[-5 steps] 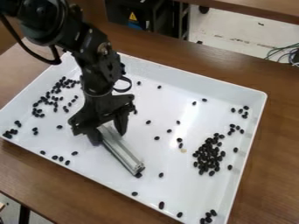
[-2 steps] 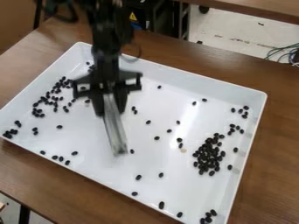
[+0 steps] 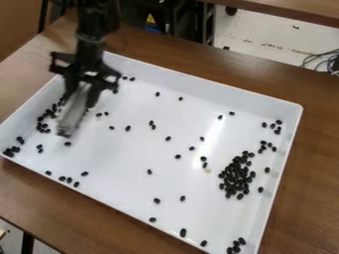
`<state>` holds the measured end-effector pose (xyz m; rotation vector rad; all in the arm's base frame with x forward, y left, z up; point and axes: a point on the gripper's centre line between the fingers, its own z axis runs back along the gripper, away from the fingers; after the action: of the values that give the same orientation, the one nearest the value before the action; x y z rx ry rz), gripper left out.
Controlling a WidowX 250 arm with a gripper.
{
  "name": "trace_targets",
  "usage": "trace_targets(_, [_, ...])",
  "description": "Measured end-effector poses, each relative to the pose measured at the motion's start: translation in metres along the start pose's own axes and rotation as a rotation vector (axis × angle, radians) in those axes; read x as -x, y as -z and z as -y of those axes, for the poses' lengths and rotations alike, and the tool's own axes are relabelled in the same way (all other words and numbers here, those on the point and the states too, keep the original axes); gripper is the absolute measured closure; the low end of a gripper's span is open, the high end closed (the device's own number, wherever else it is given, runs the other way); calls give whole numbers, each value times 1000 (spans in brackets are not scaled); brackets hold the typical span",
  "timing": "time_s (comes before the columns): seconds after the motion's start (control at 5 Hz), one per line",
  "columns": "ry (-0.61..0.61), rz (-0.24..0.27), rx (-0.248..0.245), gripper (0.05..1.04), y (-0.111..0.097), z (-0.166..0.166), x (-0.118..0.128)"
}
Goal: Sweep into pile
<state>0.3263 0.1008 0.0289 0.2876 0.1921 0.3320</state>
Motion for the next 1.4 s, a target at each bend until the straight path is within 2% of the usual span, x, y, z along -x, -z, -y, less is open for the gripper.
trace_targets(0.2, [64,28,-46,724,13,-30,-10])
trace_targets(0.4, [117,55,-57,723,32,-45,-9])
trace_targets(0.6, [165,160,-26,724,34,-51,-8])
trace_targets(0.8, [202,206,-32,724,39,-48,-8])
trace_targets(1.0, [261,278,-20,724,43,-43,0])
trace_targets(1.2, [312,338,56,724,46,-27,7])
trace_targets(1.4, [348,323,123,724,43,4,10])
